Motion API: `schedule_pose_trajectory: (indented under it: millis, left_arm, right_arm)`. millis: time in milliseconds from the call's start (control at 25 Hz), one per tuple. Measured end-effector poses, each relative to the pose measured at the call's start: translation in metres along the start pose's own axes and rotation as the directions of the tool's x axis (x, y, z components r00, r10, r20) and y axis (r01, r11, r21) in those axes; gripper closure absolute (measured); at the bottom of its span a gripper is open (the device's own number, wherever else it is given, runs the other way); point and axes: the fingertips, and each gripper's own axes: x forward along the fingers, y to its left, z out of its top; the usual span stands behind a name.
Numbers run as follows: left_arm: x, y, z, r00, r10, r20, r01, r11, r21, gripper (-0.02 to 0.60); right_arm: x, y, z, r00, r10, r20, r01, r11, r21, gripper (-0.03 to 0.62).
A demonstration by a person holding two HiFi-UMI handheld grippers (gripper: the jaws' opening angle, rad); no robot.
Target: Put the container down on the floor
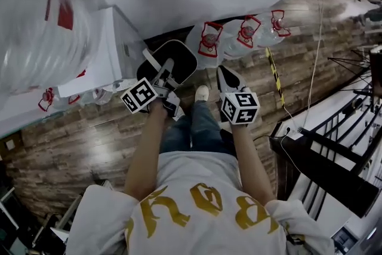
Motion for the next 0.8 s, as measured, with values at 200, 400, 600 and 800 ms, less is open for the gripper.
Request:
schedule_pose_trajectory:
  millis: [200, 400, 600, 800]
  left_arm:
    - [0.019, 0.001, 0.008, 1.0, 0.004, 0.01, -0.004, 1.0, -0.008, 0.525]
    - [0.027, 0.0, 0.016, 0.999, 0.009, 0.033, -0.008, 1.0, -0.012, 0.525]
    - [0.041, 0.007, 0.025, 0.999, 0.005, 0.041, -0.004, 1.0, -0.022, 0.525]
    - [0.049, 0.034, 0.028, 0.999, 0.034, 0.014, -0.034, 0.999, -0.008, 0.525]
  right_arm:
    - [0.028, -0.004, 0.018, 0.999, 0.03, 0.011, -0.03, 0.999, -0.013, 0.571]
    - [0.056, -0.002, 0.029, 0.997, 0.07, -0.016, -0.071, 0.997, -0.039, 0.571]
    - [0.08, -0.01, 0.03, 0.996, 0.085, -0.038, -0.086, 0.996, -0.019, 0.571]
    - [0.104, -0.016, 0.014, 0.993, 0.086, -0.084, -0.087, 0.996, -0.01, 0.571]
